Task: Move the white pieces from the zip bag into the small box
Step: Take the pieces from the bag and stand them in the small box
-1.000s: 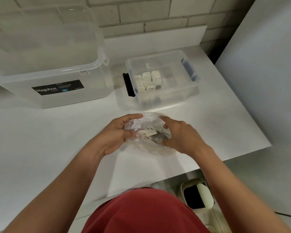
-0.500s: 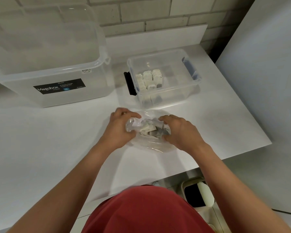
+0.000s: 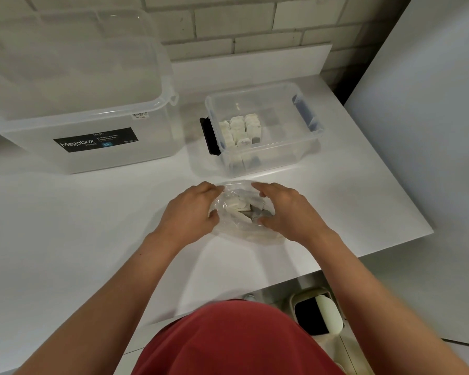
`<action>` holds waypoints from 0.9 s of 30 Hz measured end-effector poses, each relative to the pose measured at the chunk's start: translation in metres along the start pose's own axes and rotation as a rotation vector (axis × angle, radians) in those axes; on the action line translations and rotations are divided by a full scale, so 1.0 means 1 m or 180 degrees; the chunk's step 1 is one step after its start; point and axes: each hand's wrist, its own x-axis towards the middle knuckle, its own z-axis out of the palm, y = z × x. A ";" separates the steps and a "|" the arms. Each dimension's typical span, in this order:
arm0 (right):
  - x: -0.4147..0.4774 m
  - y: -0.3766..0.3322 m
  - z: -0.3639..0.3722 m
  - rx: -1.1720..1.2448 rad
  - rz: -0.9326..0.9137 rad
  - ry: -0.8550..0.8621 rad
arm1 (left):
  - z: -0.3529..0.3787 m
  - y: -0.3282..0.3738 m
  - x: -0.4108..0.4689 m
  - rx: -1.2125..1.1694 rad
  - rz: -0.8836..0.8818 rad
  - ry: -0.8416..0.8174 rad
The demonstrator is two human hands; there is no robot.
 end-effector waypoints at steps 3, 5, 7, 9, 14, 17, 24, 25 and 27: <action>0.001 -0.003 0.003 -0.0170 -0.0087 0.0162 | 0.003 0.000 0.004 -0.0345 -0.0139 -0.0334; 0.003 -0.009 0.005 -0.0422 -0.0323 0.0265 | 0.004 -0.003 0.004 -0.0646 -0.0154 -0.0465; 0.007 -0.017 0.008 -0.0554 -0.0568 0.0260 | 0.004 -0.005 0.004 -0.0785 -0.0088 -0.0558; 0.013 -0.022 0.010 -0.0631 -0.0713 0.0195 | 0.003 -0.005 0.004 -0.0790 -0.0010 -0.0584; 0.024 -0.018 0.010 -0.0673 -0.0666 0.0129 | 0.001 -0.005 0.003 -0.0547 0.0371 -0.0420; 0.024 -0.014 0.006 -0.0226 -0.0431 0.0123 | -0.003 -0.001 0.005 -0.0785 0.0420 -0.0369; 0.019 0.001 -0.007 0.0593 -0.0096 0.0447 | -0.008 0.012 0.016 -0.0350 -0.0033 -0.0287; 0.018 0.001 -0.010 0.0661 -0.0034 0.0455 | -0.009 0.015 0.017 -0.0205 -0.0028 -0.0262; 0.016 0.003 -0.012 0.0766 0.0105 0.0454 | -0.008 0.020 0.021 0.0013 0.0001 -0.0190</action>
